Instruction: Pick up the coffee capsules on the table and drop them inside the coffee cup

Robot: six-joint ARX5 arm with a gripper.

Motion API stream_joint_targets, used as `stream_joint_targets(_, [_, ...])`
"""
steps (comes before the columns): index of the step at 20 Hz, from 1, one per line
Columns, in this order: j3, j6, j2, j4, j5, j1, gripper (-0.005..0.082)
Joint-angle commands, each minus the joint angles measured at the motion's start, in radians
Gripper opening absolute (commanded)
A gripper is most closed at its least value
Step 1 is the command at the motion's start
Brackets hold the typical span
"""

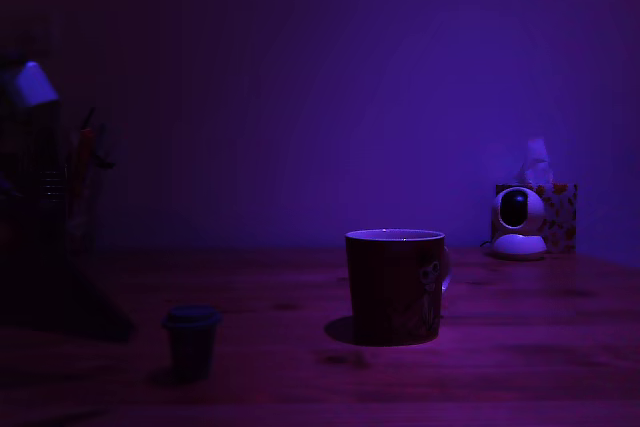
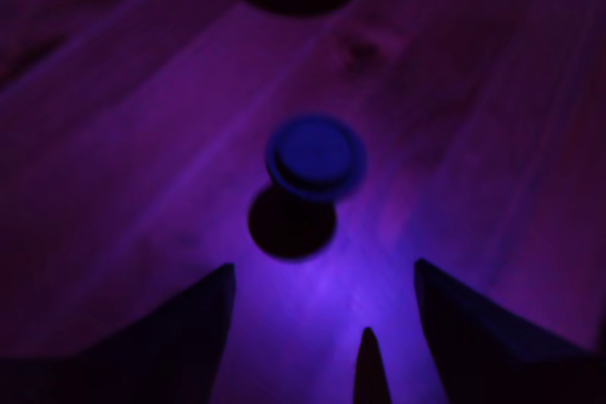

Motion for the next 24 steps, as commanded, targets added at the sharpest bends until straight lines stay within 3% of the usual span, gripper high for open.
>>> stream_joint_targets(1, [-0.013,0.013,0.042,0.04,0.013,-0.002,0.0551])
stream_joint_targets(15, [-0.012,0.015,0.312,0.365,0.089,-0.033,0.0551])
stream_joint_targets(24, [-0.011,0.011,0.318,0.372,0.111,-0.064,0.0551])
